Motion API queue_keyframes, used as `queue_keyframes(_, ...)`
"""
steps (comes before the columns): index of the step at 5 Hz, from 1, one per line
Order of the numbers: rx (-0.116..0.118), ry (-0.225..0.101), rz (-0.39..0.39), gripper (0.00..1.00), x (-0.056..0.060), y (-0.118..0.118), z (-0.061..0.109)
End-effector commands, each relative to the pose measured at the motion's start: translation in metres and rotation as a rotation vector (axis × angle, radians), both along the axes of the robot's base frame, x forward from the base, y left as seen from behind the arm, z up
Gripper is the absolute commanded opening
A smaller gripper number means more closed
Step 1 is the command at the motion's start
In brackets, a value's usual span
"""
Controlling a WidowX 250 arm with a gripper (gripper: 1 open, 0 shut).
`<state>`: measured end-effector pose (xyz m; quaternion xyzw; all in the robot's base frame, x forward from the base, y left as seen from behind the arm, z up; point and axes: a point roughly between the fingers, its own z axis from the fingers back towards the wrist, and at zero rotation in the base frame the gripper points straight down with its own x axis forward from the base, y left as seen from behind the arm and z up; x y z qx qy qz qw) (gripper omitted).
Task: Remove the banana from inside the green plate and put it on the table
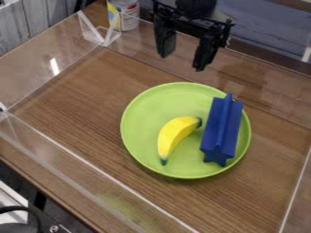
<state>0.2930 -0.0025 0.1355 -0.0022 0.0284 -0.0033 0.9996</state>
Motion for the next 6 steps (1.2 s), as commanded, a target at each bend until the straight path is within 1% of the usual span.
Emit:
queue_keyframes(1,-0.004,-0.002,-0.011,1.0,0.001,0.001,-0.002)
queue_keyframes(2,-0.007,-0.008,-0.021,1.0,0.001,0.004,-0.001)
queue_keyframes(4,-0.032,-0.06,-0.036,1.0,0.004,0.007,0.022)
queue_keyframes(5,-0.041,-0.065,-0.049,1.0,0.003,0.005,0.028)
queue_keyframes(6,-0.053,-0.08,-0.073,1.0,0.004,-0.002,0.029)
